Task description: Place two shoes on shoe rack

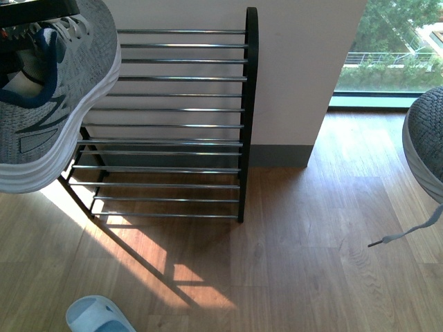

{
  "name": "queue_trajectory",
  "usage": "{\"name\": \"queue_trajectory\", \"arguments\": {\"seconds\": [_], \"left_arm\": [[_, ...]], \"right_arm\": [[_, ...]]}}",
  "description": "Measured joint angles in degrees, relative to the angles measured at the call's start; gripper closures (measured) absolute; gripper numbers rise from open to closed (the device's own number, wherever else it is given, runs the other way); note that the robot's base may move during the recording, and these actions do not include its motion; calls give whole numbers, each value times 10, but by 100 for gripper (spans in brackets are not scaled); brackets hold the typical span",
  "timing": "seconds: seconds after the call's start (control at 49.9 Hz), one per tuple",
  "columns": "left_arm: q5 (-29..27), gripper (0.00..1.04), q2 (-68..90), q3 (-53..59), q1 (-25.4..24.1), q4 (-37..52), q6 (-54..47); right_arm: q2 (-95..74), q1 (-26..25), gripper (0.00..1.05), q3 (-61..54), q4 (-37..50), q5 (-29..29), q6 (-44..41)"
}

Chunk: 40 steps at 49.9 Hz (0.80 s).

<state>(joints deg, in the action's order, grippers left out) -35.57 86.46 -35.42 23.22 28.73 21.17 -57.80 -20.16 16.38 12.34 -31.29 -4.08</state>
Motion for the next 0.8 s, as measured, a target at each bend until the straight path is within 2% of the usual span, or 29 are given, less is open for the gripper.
{"name": "queue_trajectory", "arguments": {"seconds": [0.801], "left_arm": [[0, 103, 0, 0, 0, 0, 0]], "right_arm": [[0, 0, 103, 0, 0, 0, 0]]}}
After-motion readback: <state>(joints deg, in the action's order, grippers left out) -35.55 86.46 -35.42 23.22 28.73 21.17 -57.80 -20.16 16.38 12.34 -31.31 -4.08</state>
